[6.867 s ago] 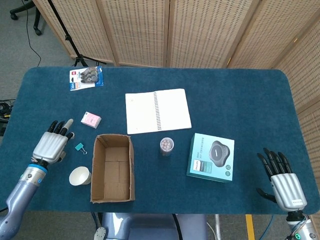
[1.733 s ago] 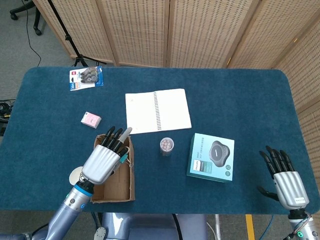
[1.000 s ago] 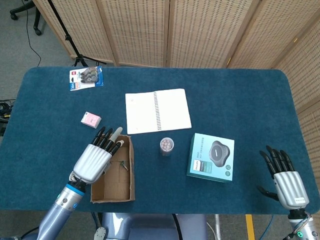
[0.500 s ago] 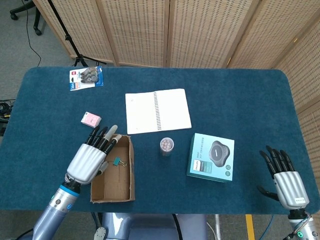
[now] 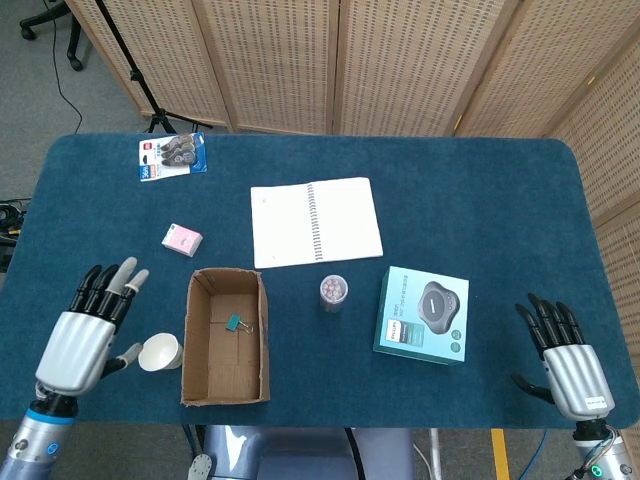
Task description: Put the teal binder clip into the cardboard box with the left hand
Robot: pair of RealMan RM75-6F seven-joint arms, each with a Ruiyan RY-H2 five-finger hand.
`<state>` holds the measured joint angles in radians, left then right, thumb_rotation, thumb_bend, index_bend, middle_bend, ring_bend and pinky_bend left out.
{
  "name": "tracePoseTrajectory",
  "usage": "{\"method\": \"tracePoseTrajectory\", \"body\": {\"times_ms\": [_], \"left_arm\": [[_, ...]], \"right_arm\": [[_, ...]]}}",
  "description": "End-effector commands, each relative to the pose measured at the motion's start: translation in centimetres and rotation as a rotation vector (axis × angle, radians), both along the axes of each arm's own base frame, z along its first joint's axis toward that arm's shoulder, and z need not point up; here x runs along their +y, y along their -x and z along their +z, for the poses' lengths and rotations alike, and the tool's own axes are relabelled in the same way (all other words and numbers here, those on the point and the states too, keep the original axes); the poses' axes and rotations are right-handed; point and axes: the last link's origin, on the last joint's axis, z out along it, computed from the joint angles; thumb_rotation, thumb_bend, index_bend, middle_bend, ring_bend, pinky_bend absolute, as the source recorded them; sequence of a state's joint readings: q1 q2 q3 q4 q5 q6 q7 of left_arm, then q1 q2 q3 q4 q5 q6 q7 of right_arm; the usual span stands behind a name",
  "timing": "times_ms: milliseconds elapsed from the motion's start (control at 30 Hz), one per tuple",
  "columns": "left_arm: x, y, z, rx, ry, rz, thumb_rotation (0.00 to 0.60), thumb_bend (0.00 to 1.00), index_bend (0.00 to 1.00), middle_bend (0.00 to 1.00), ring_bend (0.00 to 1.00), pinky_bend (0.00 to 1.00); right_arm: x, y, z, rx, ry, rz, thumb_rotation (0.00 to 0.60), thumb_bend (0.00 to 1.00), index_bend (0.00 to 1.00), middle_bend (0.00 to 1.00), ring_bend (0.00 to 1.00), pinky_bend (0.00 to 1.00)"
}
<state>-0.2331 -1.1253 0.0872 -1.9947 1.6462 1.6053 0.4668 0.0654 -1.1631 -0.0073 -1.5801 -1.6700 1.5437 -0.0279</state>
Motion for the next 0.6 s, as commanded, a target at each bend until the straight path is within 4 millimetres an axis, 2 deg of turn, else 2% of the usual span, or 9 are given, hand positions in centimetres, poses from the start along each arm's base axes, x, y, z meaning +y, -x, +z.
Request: {"method": "tracePoseTrajectory", "body": {"times_ms": [33,233,367,600], "left_arm": [[-1.2,1.3,0.1,0.016,-0.033,0.015,0.600,0.00,0.00,0.00,0.00,0.00],[-2.6,3.5,-1.2,0.093,-0.007,0.091,0.600,0.00,0.00,0.00,0.00,0.00],[-2.8,4.5,-2.2,0.110,0.032,0.116,0.600,0.00,0.00,0.00,0.00,0.00],[-2.7,4.6,-2.6,0.105,0.031,0.076,0.600,0.00,0.00,0.00,0.00,0.00]], "right_arm": [[0.0,0.0,0.0,-0.002,0.001,0.001,0.600,0.16,0.02,0.00,0.00,0.00],[0.2,-0.1,0.3,-0.007,0.006,0.010,0.600,0.16,0.02,0.00,0.00,0.00],[0.5,-0.2,0.3,-0.004,0.005,0.019,0.600,0.16,0.02,0.00,0.00,0.00],[0.5,-0.3,0.2,-0.001,-0.005,0.017,0.600,0.16,0.02,0.00,0.00,0.00]]}}
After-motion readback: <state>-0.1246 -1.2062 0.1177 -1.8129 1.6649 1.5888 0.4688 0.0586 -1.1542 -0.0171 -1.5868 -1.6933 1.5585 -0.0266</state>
